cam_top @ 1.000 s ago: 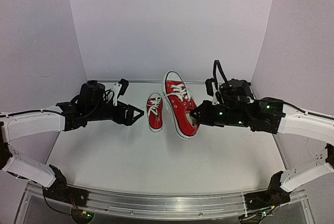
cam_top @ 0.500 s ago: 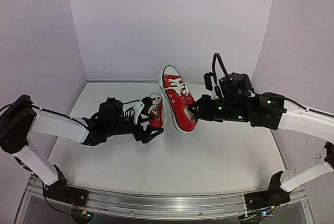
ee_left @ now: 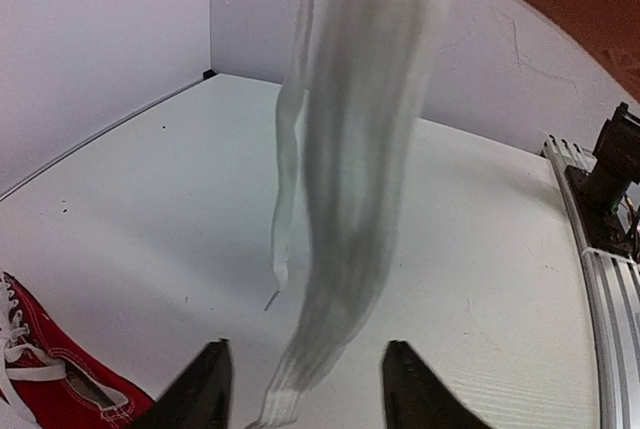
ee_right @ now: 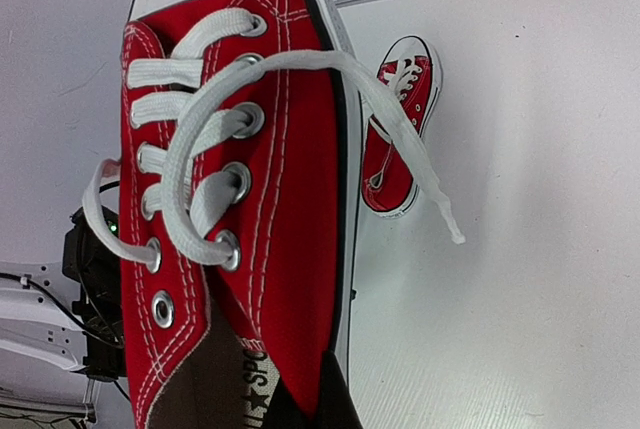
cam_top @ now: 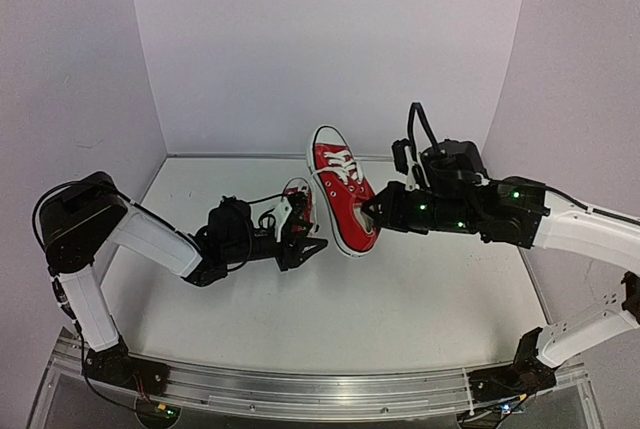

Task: Tie the shoes

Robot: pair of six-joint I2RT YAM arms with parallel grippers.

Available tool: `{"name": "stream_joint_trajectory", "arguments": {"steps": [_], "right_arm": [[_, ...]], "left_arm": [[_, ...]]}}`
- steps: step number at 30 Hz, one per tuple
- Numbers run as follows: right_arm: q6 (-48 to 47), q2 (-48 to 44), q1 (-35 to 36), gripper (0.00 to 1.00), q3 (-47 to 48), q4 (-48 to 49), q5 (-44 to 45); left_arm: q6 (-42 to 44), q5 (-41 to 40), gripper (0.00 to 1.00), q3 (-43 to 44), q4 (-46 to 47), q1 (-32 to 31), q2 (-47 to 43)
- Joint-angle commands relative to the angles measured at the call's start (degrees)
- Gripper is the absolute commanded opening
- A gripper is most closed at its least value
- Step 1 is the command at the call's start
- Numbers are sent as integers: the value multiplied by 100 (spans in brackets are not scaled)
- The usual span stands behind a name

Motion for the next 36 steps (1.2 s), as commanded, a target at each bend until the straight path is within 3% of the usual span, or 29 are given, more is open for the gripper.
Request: {"name": "stream_joint_trajectory", "arguments": {"steps": [1, 3, 4, 9, 13, 17, 25, 36], "right_arm": [[98, -503, -117, 0, 117, 357, 312], [160, -623, -252, 0, 19, 90, 510], [192, -740, -329, 0, -71, 17, 566], [196, -1185, -859, 0, -471, -257, 760], [261, -956, -912, 0, -1000, -117, 532], [579, -647, -911, 0, -1850, 771, 56], [1171, -139, -711, 0, -3014, 2380, -283], [1975, 1442, 95, 3, -2537, 2941, -294]], "left_arm": [[40, 213, 22, 509, 384, -29, 79], [44, 209, 2, 671, 108, -54, 59], [40, 166, 0, 751, -87, -91, 55], [-118, 125, 0, 1360, -877, -237, 211], [-549, -8, 0, 1671, -1648, -241, 297], [-732, -126, 0, 1755, -2617, -240, 164], [-738, -409, 0, 1085, -3599, -243, -556], [-891, -610, 0, 908, -4350, -157, -781]]}}
